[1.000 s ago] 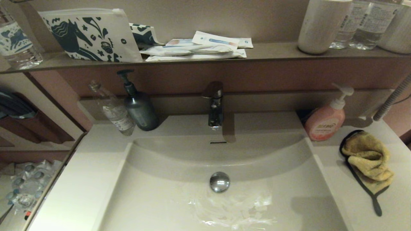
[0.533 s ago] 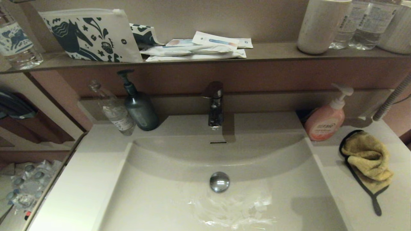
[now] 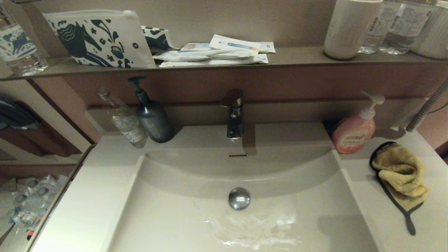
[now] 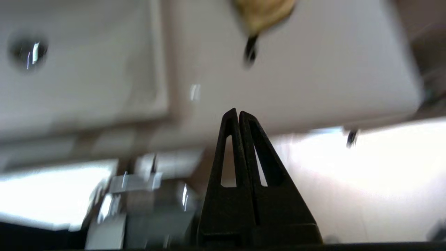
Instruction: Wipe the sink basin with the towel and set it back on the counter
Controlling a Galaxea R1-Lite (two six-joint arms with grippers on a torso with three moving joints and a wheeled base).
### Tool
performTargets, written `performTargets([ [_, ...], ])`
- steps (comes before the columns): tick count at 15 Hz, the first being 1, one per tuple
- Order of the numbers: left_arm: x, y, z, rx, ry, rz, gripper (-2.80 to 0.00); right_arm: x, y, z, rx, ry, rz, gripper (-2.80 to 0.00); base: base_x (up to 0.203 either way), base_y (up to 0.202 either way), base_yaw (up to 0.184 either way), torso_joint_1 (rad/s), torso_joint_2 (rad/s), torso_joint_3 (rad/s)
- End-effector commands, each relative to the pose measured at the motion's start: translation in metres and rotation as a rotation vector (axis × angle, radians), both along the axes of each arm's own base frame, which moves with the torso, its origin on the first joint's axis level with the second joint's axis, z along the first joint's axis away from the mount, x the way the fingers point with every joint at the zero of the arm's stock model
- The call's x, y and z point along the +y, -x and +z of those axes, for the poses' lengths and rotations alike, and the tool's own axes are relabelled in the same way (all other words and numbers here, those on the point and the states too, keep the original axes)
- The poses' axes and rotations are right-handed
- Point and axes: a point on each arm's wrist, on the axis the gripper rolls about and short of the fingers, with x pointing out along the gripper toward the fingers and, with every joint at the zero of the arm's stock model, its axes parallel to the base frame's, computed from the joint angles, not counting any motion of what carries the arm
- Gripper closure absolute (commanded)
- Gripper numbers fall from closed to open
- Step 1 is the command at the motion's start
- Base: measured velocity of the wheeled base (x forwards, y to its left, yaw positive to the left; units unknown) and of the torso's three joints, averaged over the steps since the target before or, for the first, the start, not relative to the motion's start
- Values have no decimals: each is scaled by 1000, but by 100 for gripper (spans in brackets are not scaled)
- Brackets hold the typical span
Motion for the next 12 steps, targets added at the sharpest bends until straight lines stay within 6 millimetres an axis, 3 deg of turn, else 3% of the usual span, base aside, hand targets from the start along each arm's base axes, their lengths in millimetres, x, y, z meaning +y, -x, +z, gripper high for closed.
performTargets([
  [1,0,0,0,1,-1,0,0,-1,5,-16,-115,4,-6,0,0,0,0,0,0,0],
  [7,0,0,0,1,0,0,0,-1,-38,-50,-278,-9,-26,0,0,0,0,0,0,0],
  [12,0,0,0,1,1,0,0,-2,-58,-74,-356,44,-21,0,0,0,0,0,0,0],
])
